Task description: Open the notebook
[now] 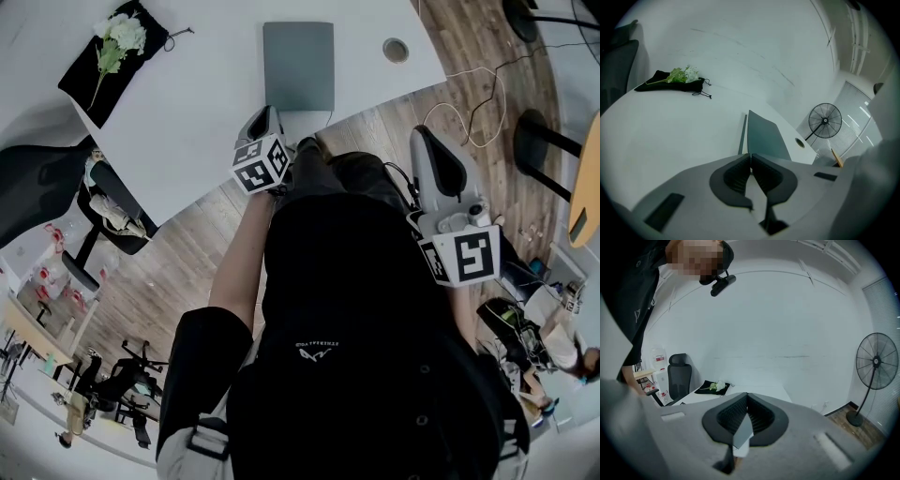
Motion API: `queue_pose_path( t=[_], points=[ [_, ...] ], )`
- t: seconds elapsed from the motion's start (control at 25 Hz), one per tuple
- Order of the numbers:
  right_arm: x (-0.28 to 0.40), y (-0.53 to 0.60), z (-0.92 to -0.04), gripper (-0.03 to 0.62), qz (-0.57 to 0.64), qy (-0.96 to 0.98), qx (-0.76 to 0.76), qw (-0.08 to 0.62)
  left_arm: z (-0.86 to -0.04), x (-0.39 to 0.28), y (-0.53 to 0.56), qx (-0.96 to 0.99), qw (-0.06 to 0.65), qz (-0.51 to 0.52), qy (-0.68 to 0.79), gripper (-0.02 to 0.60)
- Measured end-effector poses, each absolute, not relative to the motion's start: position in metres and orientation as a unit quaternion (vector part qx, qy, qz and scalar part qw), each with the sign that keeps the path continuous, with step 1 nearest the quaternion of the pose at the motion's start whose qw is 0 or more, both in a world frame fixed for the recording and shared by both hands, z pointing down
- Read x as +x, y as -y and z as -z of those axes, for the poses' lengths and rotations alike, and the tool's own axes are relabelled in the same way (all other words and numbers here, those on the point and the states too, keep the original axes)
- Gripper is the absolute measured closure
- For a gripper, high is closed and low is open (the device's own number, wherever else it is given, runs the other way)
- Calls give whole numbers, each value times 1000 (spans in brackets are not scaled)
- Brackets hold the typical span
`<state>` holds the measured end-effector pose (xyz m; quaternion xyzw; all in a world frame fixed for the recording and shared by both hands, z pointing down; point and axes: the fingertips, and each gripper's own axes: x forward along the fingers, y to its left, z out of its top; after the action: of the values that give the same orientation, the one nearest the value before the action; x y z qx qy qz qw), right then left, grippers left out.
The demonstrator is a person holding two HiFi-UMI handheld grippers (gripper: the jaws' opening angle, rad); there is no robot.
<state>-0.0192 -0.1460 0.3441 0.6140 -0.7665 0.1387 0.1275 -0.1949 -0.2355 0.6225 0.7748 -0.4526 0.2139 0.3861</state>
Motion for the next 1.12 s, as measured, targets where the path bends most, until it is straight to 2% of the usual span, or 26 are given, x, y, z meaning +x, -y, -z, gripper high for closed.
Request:
queue_pose_path(
  t=[1.12],
  points=[
    [4, 121, -340, 589, -126, 751, 641, 97, -562, -168, 223, 835, 295, -206, 416, 569]
  ],
)
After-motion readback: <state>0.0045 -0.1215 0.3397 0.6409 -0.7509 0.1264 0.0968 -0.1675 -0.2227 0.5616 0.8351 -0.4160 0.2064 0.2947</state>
